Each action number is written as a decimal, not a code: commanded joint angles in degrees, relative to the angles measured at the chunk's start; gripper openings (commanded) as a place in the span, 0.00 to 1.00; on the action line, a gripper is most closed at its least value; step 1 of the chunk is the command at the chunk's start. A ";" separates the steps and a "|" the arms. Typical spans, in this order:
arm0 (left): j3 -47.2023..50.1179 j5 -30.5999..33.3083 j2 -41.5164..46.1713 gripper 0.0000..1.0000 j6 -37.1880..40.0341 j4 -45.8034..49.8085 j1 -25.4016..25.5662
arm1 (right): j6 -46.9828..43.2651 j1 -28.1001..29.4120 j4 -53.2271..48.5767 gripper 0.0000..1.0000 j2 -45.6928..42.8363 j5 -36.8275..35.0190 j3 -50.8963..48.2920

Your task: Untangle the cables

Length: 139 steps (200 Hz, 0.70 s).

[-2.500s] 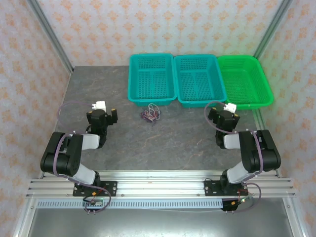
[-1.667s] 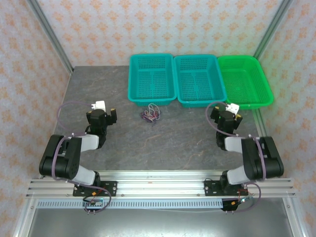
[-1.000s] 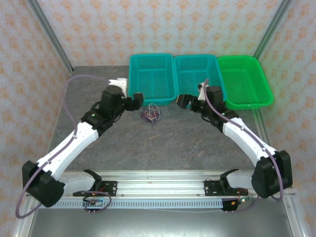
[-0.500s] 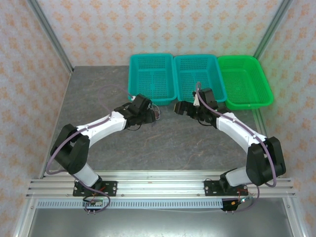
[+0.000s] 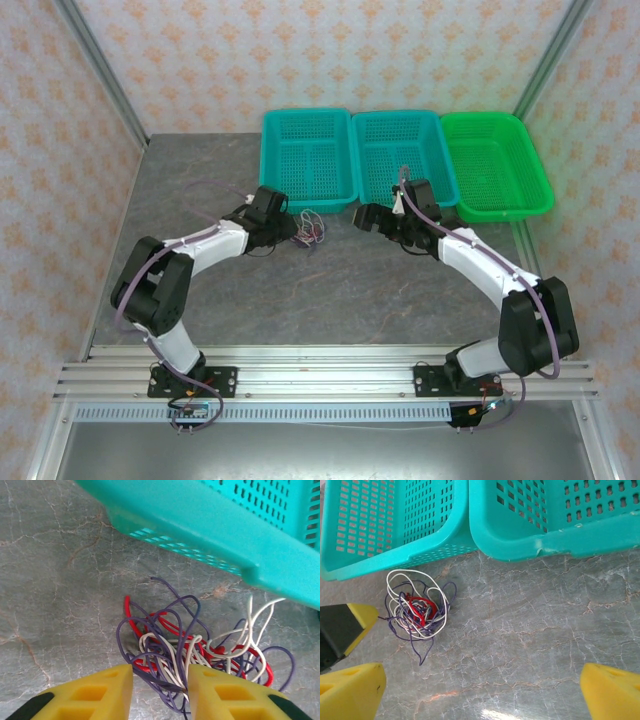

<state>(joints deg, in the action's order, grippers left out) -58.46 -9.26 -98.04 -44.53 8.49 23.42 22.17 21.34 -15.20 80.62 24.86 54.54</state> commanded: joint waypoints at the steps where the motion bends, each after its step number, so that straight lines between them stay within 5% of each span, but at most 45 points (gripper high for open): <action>1: -1.75 -0.59 -1.44 0.32 0.46 -1.40 0.04 | 1.00 -0.08 -0.55 1.00 -1.16 -1.67 0.17; 23: -1.75 -0.89 -2.25 0.30 0.76 -2.33 0.05 | 1.12 -0.08 -0.68 1.00 -1.25 -1.78 -0.04; 72: -2.08 0.34 -1.32 0.06 1.55 -0.85 0.04 | -0.81 1.08 -0.13 1.00 -1.17 0.57 1.03; 139: -0.94 -9.07 7.94 0.00 4.85 3.14 1.39 | -19.68 19.63 13.35 0.99 5.42 -11.39 1.57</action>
<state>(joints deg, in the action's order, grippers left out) -59.18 -13.43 -95.37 -42.68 9.19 23.77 12.08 35.77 -10.83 81.82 20.40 54.57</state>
